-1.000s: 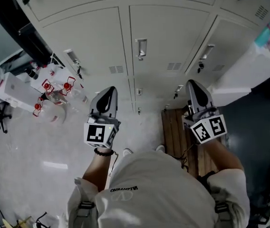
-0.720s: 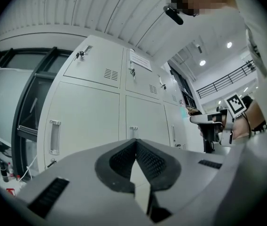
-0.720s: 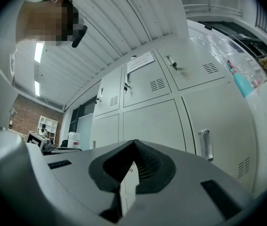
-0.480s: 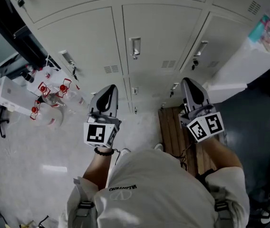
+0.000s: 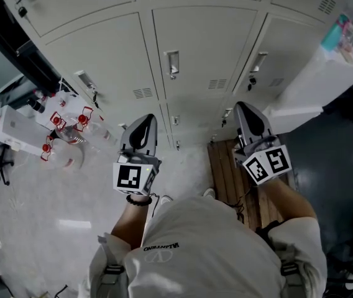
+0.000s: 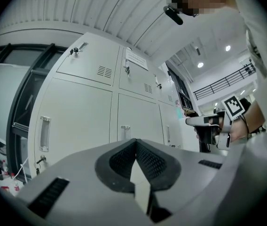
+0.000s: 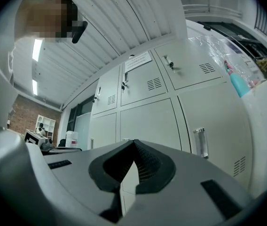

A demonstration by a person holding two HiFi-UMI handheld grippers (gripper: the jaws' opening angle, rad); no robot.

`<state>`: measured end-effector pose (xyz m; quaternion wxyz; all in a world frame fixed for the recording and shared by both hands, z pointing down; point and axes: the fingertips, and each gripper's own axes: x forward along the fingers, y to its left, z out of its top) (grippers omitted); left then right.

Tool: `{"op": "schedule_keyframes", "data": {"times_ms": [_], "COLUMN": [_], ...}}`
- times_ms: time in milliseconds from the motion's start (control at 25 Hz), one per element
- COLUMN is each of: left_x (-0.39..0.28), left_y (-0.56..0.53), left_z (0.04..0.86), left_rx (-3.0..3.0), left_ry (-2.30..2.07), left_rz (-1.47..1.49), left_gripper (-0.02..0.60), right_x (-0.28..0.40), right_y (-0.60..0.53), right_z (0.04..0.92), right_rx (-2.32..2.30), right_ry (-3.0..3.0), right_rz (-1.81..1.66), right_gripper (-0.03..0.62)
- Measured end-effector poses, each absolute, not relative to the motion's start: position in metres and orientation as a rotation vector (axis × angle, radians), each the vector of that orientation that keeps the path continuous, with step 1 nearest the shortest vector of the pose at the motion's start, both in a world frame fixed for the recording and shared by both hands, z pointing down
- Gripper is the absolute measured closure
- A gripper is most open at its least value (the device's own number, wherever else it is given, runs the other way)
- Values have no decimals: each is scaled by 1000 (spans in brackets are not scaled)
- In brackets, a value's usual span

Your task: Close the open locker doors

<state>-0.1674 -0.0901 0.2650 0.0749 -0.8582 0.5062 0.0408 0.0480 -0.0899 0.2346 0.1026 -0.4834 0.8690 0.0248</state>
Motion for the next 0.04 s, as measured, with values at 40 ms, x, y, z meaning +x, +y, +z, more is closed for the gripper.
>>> {"op": "schedule_keyframes", "data": {"times_ms": [40], "left_x": [-167], "left_y": [-90], "left_z": [266], "left_rx": [-2573], "left_ry": [1516], "left_rz": [121], "left_gripper": [578], "right_x": [48], "right_y": [-90], "right_z": [235], "right_rx": [-1427], "right_ry": [2567], "right_rz": [74], "right_gripper": [585]}}
